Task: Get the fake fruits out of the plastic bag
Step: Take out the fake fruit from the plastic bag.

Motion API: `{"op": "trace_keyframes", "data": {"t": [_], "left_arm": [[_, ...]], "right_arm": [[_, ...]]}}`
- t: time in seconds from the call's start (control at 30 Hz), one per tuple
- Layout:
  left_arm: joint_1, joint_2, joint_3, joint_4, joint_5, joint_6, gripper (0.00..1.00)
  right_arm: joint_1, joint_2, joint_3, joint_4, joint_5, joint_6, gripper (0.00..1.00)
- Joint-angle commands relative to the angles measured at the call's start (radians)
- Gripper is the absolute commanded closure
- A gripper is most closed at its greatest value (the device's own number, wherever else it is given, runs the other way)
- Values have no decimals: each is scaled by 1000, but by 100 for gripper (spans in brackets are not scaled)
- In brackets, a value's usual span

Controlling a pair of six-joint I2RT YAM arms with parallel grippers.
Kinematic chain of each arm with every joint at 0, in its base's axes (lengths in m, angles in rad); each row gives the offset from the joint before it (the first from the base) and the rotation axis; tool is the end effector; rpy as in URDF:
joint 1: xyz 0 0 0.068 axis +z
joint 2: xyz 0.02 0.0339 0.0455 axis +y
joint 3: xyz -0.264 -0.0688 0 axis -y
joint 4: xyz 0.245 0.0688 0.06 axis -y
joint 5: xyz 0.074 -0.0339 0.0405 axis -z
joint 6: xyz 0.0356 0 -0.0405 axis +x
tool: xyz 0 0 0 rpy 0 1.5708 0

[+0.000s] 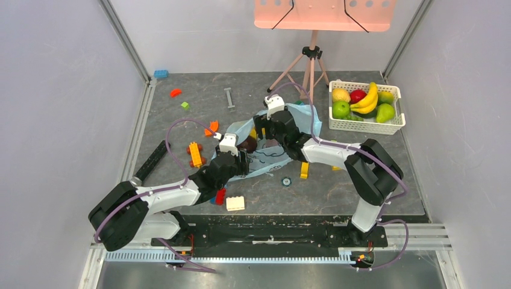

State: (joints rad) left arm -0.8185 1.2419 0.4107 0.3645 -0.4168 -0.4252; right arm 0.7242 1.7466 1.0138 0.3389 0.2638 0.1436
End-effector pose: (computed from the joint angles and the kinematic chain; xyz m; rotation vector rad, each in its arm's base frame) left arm 0.1741 -0.1649 0.1749 0.1351 2.0098 -0.3734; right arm 0.2971 0.2504 0.2125 -0.3939 1.9235 0.3132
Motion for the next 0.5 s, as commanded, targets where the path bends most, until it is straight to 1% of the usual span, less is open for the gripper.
{"op": "trace_keyframes", "data": {"t": [0.0,0.2,0.3,0.47], "left_arm": [[-2,-4,24,23,-14,47,31],[-2,0,26,23,-11,46,31],[-2,1,26,23,-9,46,31],[-2,0,25,23,-8,47,31]], "right_arm": [[-24,51,98,-5,29,100,16],[-42,126,170,-45,30,173,15],[-53,169,207,-47,4,190,14],[-57,222,240,-34,-7,185,7]]}}
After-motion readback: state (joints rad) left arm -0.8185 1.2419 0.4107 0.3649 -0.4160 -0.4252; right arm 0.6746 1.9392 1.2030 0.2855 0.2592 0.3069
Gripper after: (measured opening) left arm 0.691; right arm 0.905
